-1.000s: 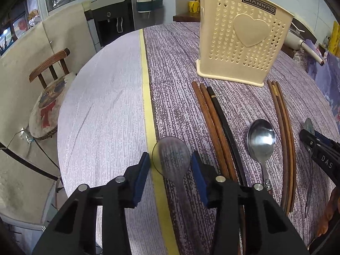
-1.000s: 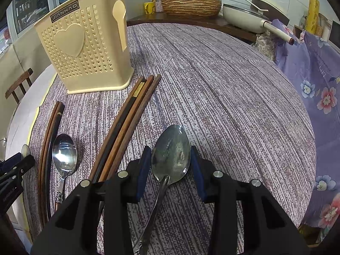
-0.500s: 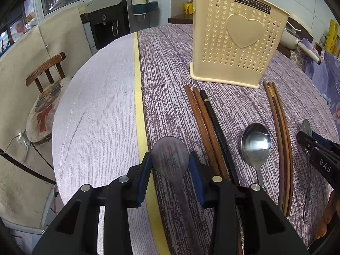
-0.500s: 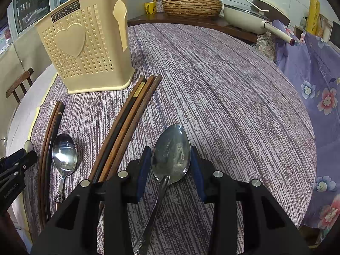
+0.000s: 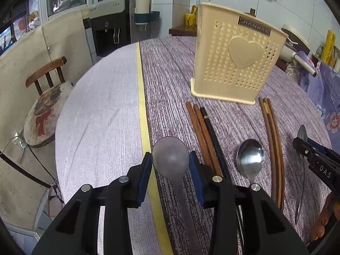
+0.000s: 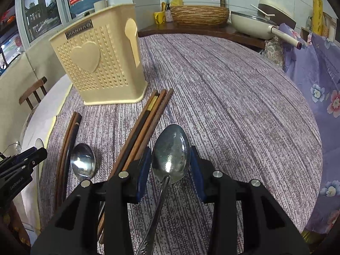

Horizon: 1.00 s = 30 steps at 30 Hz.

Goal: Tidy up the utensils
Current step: 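Lift both spoons and carry them over the cream basket with both tools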

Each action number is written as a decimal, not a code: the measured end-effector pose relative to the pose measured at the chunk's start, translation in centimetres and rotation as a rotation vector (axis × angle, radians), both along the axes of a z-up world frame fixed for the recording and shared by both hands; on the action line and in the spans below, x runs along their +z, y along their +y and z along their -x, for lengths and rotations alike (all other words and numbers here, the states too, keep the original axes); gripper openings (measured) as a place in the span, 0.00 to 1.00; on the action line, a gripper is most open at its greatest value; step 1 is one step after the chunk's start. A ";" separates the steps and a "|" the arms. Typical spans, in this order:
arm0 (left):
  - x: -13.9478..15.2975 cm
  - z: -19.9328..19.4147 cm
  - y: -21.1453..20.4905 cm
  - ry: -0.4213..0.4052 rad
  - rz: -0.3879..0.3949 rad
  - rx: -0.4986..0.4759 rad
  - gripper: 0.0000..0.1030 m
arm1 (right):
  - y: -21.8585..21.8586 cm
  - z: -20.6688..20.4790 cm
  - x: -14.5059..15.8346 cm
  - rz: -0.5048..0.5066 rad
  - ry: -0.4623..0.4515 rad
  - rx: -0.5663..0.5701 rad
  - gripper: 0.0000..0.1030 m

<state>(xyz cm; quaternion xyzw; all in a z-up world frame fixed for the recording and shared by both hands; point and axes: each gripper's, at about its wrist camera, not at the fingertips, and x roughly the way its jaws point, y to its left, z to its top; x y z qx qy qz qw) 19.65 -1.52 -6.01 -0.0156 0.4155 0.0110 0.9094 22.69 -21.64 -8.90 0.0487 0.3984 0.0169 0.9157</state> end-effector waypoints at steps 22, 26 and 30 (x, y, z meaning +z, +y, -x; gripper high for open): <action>7.1 1.7 0.8 -0.242 0.043 -0.009 0.35 | -0.4 3.4 7.5 -0.032 -0.187 0.046 0.36; 7.6 1.9 0.9 -0.258 0.051 -0.006 0.35 | -0.4 3.7 7.8 -0.030 -0.194 0.047 0.36; 7.6 2.1 0.7 -0.264 0.046 -0.012 0.35 | -0.3 3.6 7.8 -0.024 -0.192 0.051 0.36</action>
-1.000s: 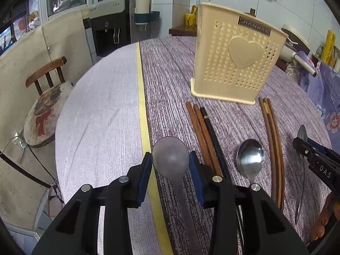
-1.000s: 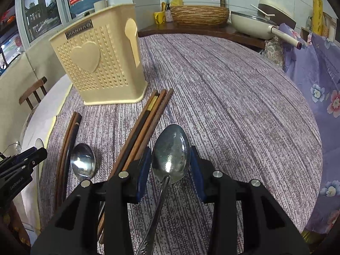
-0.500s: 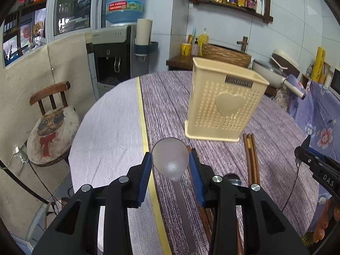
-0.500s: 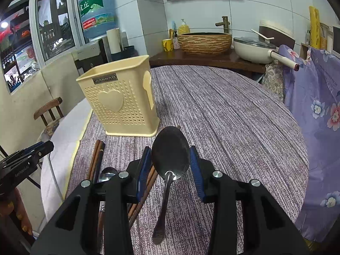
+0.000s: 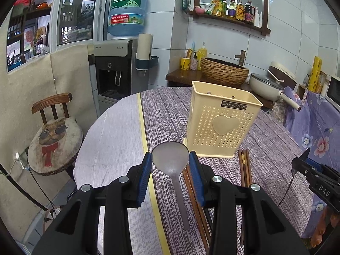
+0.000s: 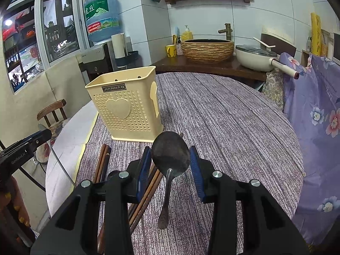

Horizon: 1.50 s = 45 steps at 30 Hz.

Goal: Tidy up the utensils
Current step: 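Lift both spoons and carry them over the cream basket with both tools, then lower both spoons handle-first into the basket and open both tools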

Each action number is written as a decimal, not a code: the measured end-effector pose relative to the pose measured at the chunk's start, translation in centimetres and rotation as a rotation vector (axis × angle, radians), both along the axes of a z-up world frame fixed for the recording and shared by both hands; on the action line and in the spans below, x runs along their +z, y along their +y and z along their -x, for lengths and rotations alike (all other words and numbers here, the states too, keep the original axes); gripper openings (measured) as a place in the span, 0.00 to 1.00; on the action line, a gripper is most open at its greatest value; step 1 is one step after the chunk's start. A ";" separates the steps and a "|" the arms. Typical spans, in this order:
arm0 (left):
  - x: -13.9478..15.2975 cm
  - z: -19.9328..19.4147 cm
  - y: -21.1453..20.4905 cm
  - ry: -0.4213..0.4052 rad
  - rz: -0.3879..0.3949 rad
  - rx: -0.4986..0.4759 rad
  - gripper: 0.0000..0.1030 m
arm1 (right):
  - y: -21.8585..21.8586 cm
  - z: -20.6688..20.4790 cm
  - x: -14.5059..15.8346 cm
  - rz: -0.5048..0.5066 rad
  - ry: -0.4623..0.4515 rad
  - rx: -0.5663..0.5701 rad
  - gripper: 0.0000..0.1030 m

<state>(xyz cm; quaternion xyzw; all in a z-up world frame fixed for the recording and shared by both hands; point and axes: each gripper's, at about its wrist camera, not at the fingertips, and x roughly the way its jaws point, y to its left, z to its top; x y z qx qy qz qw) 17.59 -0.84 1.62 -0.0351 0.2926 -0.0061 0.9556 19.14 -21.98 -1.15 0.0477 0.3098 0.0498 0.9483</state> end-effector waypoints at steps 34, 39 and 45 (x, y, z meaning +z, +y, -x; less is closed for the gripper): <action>14.5 -7.2 -0.1 -0.229 0.160 -0.139 0.35 | 3.1 -6.0 14.5 -0.041 -0.346 0.143 0.36; 14.4 -10.3 -1.8 -0.246 0.132 -0.101 0.35 | 4.2 -9.6 15.6 -0.036 -0.394 0.097 0.36; 10.9 -11.8 -2.7 -0.248 0.084 -0.069 0.35 | 5.3 -12.6 11.7 -0.007 -0.351 0.071 0.36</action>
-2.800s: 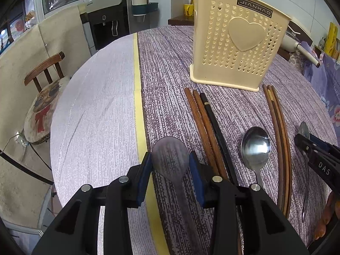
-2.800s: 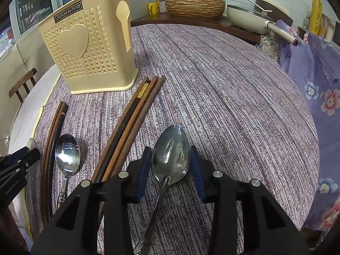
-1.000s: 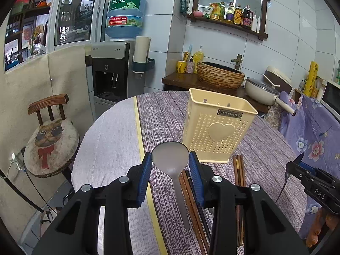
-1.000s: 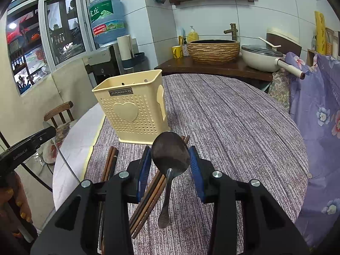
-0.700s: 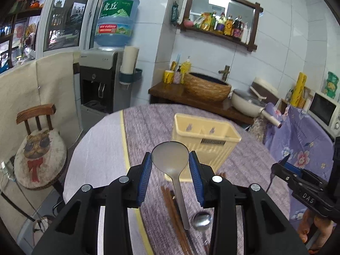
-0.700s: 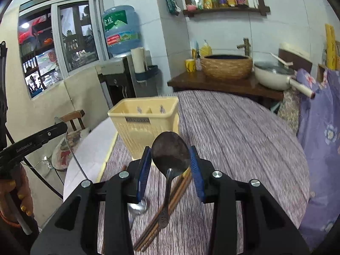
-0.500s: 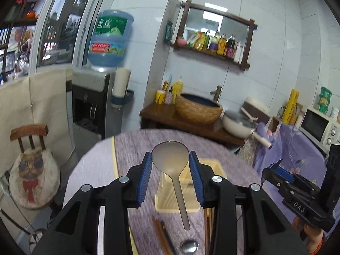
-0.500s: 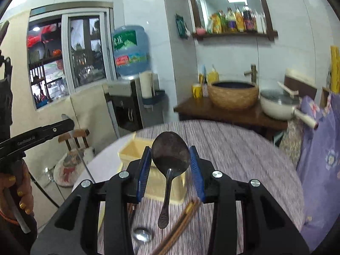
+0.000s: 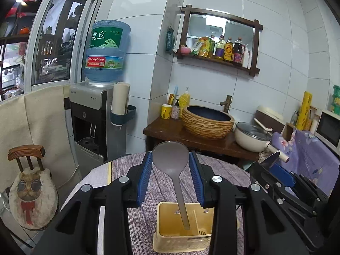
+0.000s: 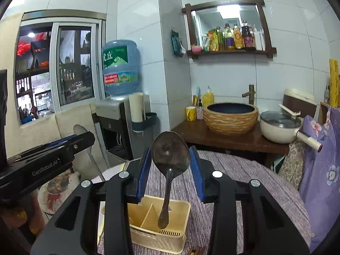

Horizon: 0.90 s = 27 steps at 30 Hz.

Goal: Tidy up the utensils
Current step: 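Lower both spoons handle-first into the basket and open both tools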

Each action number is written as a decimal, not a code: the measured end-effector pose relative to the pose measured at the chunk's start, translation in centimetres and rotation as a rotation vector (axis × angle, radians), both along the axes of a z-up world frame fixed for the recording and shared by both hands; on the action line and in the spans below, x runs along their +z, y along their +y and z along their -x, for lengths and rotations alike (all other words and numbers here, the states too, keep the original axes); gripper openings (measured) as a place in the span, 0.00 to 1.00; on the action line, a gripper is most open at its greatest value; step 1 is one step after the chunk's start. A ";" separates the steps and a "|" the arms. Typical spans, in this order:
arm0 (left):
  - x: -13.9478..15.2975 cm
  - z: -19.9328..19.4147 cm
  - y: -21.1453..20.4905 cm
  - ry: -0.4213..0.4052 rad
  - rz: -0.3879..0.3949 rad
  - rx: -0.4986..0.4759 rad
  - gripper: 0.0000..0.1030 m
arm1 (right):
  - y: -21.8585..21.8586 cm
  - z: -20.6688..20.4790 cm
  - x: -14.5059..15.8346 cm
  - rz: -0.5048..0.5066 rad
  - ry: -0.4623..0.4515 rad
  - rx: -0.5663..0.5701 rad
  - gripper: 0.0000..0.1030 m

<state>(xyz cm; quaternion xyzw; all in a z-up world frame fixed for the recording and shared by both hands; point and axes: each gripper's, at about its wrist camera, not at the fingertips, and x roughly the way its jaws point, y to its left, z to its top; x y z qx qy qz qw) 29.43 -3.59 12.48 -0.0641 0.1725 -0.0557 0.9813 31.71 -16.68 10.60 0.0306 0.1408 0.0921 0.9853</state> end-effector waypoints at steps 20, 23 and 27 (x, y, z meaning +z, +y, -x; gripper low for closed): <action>-6.7 -1.6 -0.6 0.104 -0.048 0.006 0.35 | 0.5 -0.7 -8.5 0.060 0.106 0.003 0.36; -7.4 -1.5 -0.7 0.116 -0.056 0.003 0.35 | 0.5 -0.7 -8.9 0.056 0.120 0.008 0.36; -7.9 -1.4 -1.0 0.121 -0.061 -0.006 0.35 | 0.7 -0.5 -9.0 0.072 0.107 0.005 0.36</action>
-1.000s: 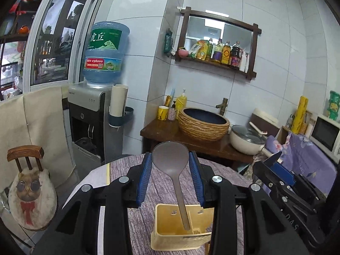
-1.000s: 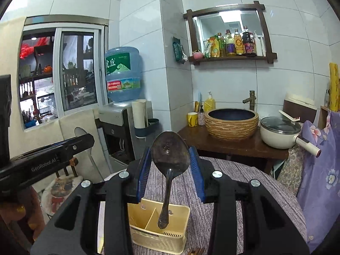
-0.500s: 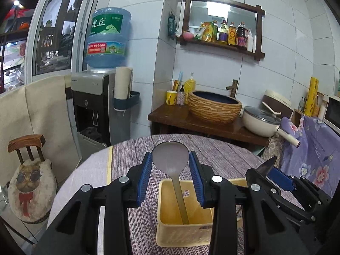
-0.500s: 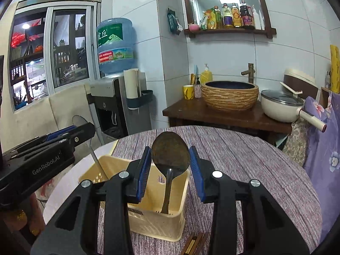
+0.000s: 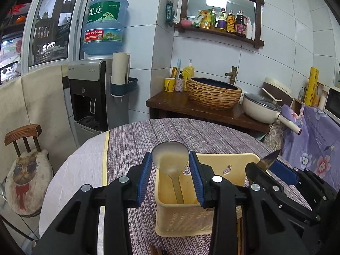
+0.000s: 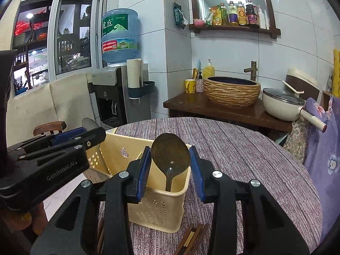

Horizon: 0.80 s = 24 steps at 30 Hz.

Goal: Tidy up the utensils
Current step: 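Lower both spoons handle-first into the basket and open both tools, then move both tools back down to the wooden chopsticks on the table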

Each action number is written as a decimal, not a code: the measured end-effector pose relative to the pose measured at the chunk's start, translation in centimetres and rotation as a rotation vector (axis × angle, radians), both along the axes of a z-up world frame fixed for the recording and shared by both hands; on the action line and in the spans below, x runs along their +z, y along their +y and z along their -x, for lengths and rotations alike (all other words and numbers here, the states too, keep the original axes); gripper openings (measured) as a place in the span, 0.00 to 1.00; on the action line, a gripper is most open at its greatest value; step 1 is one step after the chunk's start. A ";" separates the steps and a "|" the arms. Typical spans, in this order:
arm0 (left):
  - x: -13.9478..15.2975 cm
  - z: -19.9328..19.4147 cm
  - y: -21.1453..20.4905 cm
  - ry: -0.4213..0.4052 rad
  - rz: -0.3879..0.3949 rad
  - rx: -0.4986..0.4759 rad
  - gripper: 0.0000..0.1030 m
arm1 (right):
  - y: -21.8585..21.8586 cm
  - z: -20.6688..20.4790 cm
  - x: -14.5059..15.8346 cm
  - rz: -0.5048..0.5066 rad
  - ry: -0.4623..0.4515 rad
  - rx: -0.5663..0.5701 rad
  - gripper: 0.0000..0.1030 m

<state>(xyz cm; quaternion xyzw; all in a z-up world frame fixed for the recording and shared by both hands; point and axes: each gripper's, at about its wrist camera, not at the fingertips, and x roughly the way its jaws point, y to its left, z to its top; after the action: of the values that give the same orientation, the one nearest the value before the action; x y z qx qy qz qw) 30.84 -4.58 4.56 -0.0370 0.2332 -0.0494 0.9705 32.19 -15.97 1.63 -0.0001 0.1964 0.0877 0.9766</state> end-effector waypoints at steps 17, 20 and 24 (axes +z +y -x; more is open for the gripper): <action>1.6 4.0 2.8 -0.044 0.111 0.041 0.81 | -1.7 2.7 1.5 -0.070 -0.065 0.012 0.58; 1.6 5.4 3.1 -0.033 0.096 0.040 0.91 | -1.8 4.2 2.0 -0.061 -0.072 -0.002 0.59; 1.0 6.9 3.1 0.004 0.037 0.040 0.95 | -2.3 6.6 2.4 -0.030 -0.064 -0.033 0.65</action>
<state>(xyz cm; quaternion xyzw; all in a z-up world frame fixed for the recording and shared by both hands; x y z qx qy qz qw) 23.98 -1.43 5.53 -0.0598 0.2332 -0.0341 0.9700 25.60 -18.32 3.98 0.0148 0.1635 0.0743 0.9836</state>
